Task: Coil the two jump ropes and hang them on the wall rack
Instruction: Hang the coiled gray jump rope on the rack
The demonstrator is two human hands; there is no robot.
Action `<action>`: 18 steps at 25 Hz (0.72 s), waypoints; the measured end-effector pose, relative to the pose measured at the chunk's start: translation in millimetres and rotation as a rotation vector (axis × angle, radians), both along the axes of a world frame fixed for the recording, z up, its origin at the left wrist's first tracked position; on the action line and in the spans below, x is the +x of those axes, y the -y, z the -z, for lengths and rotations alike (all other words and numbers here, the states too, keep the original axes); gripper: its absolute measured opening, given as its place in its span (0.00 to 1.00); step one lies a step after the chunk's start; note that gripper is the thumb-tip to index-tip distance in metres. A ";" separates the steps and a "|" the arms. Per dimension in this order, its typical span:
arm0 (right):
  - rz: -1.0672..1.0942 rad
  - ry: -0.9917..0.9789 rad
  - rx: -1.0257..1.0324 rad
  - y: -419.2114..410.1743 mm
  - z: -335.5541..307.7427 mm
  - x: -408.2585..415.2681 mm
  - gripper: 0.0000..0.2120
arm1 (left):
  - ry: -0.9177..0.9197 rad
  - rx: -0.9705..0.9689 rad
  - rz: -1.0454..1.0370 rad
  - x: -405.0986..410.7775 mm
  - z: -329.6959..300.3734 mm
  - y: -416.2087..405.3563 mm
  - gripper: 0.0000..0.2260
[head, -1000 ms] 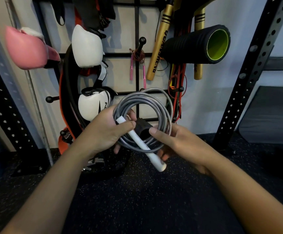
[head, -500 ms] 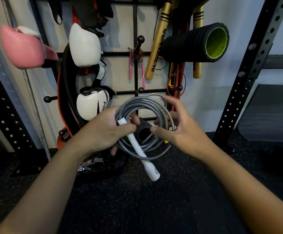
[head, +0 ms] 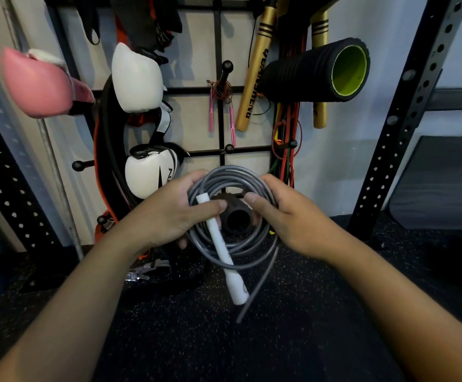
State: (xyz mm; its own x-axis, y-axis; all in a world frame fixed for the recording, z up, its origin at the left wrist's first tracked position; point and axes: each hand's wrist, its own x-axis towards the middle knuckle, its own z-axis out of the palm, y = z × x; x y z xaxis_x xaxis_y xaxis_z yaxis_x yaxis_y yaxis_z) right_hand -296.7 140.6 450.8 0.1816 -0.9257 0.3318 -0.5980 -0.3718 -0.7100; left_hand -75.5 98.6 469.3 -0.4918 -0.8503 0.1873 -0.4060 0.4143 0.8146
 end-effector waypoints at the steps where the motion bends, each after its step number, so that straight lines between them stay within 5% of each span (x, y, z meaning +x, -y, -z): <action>1: 0.022 0.030 0.003 2.3 0.8 -2.1 0.08 | -0.094 -0.026 -0.026 -2.5 1.6 0.6 0.17; 8: 0.064 0.182 -0.044 10.6 4.2 1.7 0.06 | -0.388 -0.232 -0.138 -29.5 21.4 0.5 0.12; 18: 0.090 0.219 -0.042 79.5 -10.0 -14.9 0.14 | -0.373 -0.317 -0.265 -60.0 10.5 72.7 0.17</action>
State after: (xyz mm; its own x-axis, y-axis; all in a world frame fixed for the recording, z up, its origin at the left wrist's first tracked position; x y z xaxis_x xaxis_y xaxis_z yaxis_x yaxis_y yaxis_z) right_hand -311.6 61.1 460.8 0.0187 -0.9193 0.3932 -0.4632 -0.3565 -0.8114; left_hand -135.5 25.9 458.8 -0.1200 -0.8096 0.5746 -0.2373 0.5854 0.7752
